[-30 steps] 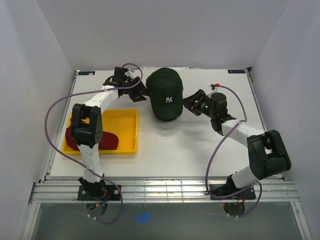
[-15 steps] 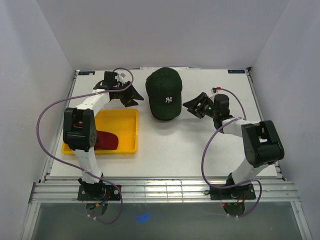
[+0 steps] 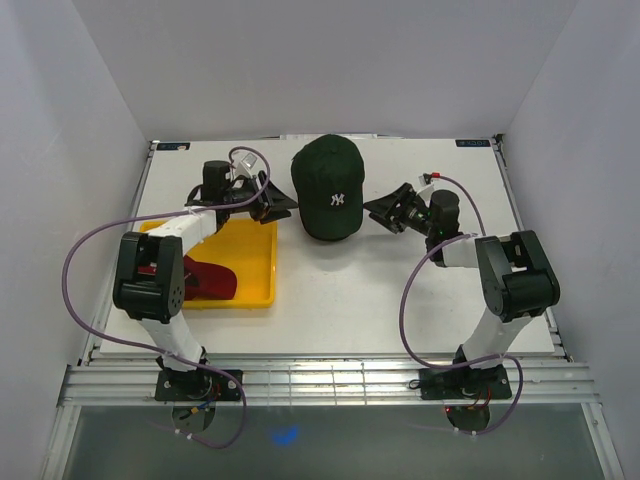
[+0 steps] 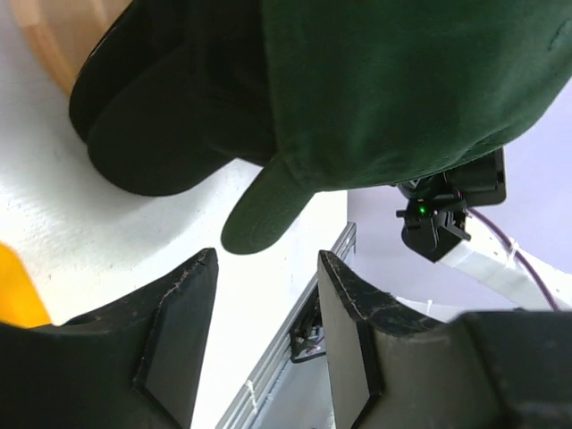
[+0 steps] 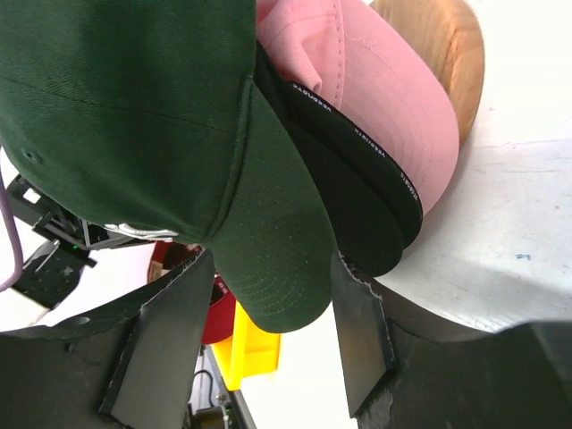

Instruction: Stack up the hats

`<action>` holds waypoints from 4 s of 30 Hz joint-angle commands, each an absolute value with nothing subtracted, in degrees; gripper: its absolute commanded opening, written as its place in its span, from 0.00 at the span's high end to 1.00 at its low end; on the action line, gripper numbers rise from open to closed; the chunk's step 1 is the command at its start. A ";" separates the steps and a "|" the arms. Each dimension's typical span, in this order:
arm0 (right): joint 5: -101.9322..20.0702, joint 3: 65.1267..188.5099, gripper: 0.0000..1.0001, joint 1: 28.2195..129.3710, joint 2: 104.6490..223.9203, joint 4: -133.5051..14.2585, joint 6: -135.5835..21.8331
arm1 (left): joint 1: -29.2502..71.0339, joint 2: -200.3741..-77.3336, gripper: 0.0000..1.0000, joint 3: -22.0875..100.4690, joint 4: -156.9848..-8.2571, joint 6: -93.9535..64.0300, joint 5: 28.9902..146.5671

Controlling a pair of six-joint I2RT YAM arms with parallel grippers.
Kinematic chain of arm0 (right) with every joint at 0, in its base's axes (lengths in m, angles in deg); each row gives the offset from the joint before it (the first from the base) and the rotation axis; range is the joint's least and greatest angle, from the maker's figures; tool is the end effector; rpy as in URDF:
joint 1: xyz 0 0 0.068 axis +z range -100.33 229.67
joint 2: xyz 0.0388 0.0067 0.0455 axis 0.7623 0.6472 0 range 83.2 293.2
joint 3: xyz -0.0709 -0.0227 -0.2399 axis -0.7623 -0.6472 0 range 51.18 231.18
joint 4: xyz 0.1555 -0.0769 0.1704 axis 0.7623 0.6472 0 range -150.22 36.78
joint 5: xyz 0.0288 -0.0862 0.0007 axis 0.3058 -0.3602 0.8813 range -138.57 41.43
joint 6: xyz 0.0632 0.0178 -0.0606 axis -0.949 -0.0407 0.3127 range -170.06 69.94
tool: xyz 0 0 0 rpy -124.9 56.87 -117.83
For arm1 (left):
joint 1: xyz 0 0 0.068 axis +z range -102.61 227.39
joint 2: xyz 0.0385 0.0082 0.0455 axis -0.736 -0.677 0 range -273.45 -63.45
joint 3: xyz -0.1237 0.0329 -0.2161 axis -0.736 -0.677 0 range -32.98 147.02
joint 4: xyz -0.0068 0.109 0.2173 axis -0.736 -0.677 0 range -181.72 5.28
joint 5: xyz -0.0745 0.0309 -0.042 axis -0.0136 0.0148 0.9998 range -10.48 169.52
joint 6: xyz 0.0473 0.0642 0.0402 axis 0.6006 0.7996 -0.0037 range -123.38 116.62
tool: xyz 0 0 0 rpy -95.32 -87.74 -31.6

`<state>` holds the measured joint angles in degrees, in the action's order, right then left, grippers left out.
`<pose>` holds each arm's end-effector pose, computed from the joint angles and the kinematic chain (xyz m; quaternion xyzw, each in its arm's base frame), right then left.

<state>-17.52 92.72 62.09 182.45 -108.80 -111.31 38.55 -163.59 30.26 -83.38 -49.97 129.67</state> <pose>0.3529 0.1199 0.1709 0.1450 0.7395 0.5377 0.3781 0.3667 -0.1188 0.1912 -0.0771 0.8249 -0.5263 0.1915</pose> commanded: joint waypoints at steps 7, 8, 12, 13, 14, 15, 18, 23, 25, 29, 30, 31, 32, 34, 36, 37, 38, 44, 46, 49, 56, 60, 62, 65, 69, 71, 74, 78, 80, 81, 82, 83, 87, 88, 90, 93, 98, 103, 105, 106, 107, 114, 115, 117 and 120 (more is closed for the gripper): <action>-15.44 94.95 0.40 61.97 185.07 -115.24 -114.40 | 35.70 -167.42 0.39 29.61 -72.78 -49.96 131.55; -15.35 95.13 0.40 61.97 185.33 -115.15 -114.40 | 35.61 -167.51 0.39 29.51 -72.42 -50.23 131.37; -14.74 96.09 0.40 62.32 186.65 -114.89 -114.40 | 35.26 -168.21 0.39 28.81 -71.28 -50.23 130.58; -14.65 96.18 0.40 62.41 186.83 -115.06 -114.22 | 35.26 -168.39 0.38 28.29 -70.76 -50.40 130.67; -14.65 96.10 0.40 62.50 187.00 -115.15 -114.31 | 35.18 -168.48 0.38 28.02 -69.36 -51.10 130.84; -14.65 96.10 0.40 62.67 187.26 -115.32 -114.22 | 35.09 -168.56 0.38 27.84 -68.82 -51.28 131.11; -14.82 95.66 0.40 62.68 187.62 -116.03 -114.48 | 34.82 -168.92 0.38 27.58 -68.20 -51.37 131.11; -14.65 96.01 0.41 63.29 188.76 -116.64 -114.92 | 34.65 -169.88 0.40 27.49 -67.76 -51.81 131.02; -14.56 95.92 0.41 63.47 189.29 -117.96 -115.27 | 34.47 -170.06 0.42 27.58 -67.50 -52.07 131.11; -14.73 96.01 0.42 63.99 190.16 -118.66 -115.80 | 34.30 -170.32 0.46 27.58 -67.50 -52.34 131.11; -14.65 95.92 0.43 64.08 190.34 -118.93 -116.15 | 34.30 -170.41 0.46 27.49 -67.50 -52.34 131.11; -14.65 95.92 0.43 64.08 190.43 -119.54 -116.24 | 34.30 -170.50 0.49 27.49 -67.50 -52.42 131.28; -14.73 95.75 0.44 64.17 190.52 -119.72 -116.33 | 34.30 -170.50 0.50 27.49 -67.50 -52.43 131.20; -14.73 95.22 0.47 64.35 190.61 -120.33 -116.68 | 34.30 -170.50 0.52 27.40 -67.50 -52.51 131.20; -14.65 94.69 0.53 64.43 190.69 -121.47 -116.94 | 34.30 -170.50 0.57 27.31 -67.50 -52.69 131.02; -14.65 93.99 0.55 64.52 190.69 -122.00 -117.03 | 34.30 -170.50 0.59 27.23 -67.41 -52.69 131.02; -14.65 93.55 0.59 64.61 190.69 -122.70 -117.21 | 34.30 -170.50 0.65 27.31 -67.41 -52.69 131.11; -14.65 90.48 0.73 65.05 191.22 -125.17 -117.38 | 34.21 -170.41 0.79 27.31 -67.50 -53.13 131.02; -14.56 90.12 0.79 65.66 191.75 -125.96 -117.30 | 34.21 -170.41 0.83 27.23 -67.50 -53.22 130.85; -15.00 90.12 0.82 66.45 191.75 -124.73 -116.25 | 34.30 -170.50 0.88 27.23 -67.50 -53.48 130.85; -16.23 91.08 0.90 68.74 191.49 -120.34 -112.91 | 34.30 -171.03 1.00 27.66 -69.69 -53.31 129.10; -17.80 92.23 0.92 70.06 190.79 -116.04 -109.48 | 34.29 -171.46 1.00 30.38 -76.09 -50.50 125.50; -18.60 92.58 0.92 70.76 190.08 -113.06 -107.37 | 34.21 -172.08 1.00 31.53 -80.04 -48.92 123.73; -19.92 92.85 0.92 71.37 189.38 -110.94 -105.79 | 34.12 -173.04 1.00 33.37 -84.00 -48.30 121.27; -21.41 93.28 0.92 72.08 188.85 -108.31 -103.94 | 33.86 -174.54 1.00 36.71 -90.95 -46.28 117.14; -22.37 93.90 0.92 72.61 188.50 -106.29 -102.80 | 33.51 -175.50 1.00 38.65 -93.94 -45.23 115.03; -22.82 94.16 0.92 72.87 188.23 -105.48 -102.18 | 32.89 -176.65 1.00 41.02 -97.03 -44.17 112.92; -23.52 94.43 0.92 72.78 188.50 -103.55 -102.09 | 32.45 -177.00 1.00 41.73 -97.82 -43.81 112.13; -23.78 94.25 0.92 72.61 188.50 -103.37 -102.09 | 32.36 -176.65 1.00 41.64 -98.43 -43.46 111.25; -23.87 94.16 0.92 72.61 188.41 -103.37 -102.09 | 32.36 -176.30 1.00 41.64 -98.61 -43.29 110.90; -23.70 94.08 0.92 72.43 188.41 -103.37 -102.09 | 32.36 -175.95 1.00 41.81 -99.22 -43.02 110.72; -23.52 94.07 0.92 72.35 188.50 -103.63 -102.00 | 32.45 -175.77 1.00 42.16 -100.01 -42.50 110.63; -22.73 93.29 0.92 71.47 187.71 -103.90 -102.62 | 33.59 -174.72 0.81 44.45 -105.11 -41.27 107.30; -22.82 92.50 0.92 70.94 187.27 -103.99 -102.71 | 34.11 -174.20 0.75 44.54 -106.25 -41.26 106.86; -22.73 91.97 0.88 70.41 185.95 -103.99 -102.71 | 35.87 -172.53 0.58 44.02 -106.52 -41.26 106.50; -22.38 91.70 0.79 69.45 183.93 -103.73 -102.62 | 37.02 -170.76 0.50 44.71 -106.43 -40.65 107.82; -22.73 94.16 0.75 69.27 180.60 -98.99 -100.07 | 37.20 -169.71 0.44 47.87 -106.96 -40.03 110.79; -22.65 95.21 0.74 68.39 177.87 -97.22 -98.84 | 38.33 -168.04 0.38 46.74 -99.87 -42.04 117.65; -21.59 97.14 0.71 68.13 177.60 -96.78 -98.75 | 38.87 -167.78 0.38 46.21 -96.96 -42.93 121.34; -21.15 98.11 0.71 68.13 177.16 -95.22 -97.88 | 39.21 -167.69 0.37 46.39 -96.51 -42.93 122.14; -21.15 99.34 0.68 68.13 176.90 -93.72 -97.09 | 39.22 -167.51 0.37 46.39 -95.72 -43.02 123.71; -22.91 109.01 0.64 68.12 173.82 -83.17 -92.52 | 39.22 -167.51 0.38 46.65 -94.39 -43.64 124.08; -22.82 110.76 0.64 68.21 173.21 -82.29 -92.34 | 39.22 -167.34 0.39 47.09 -95.78 -42.85 123.38; -22.12 112.52 0.64 68.82 173.03 -79.14 -91.73 | 39.04 -165.15 0.39 47.70 -97.90 -40.14 120.49; -23.52 116.48 0.62 72.15 172.33 -70.63 -87.26 | 39.04 -161.19 0.39 52.00 -107.72 -35.57 110.05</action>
<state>-22.77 112.00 68.98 174.27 -80.32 -92.89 39.03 -168.92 47.05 -100.34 -40.83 118.46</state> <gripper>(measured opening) 0.372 0.611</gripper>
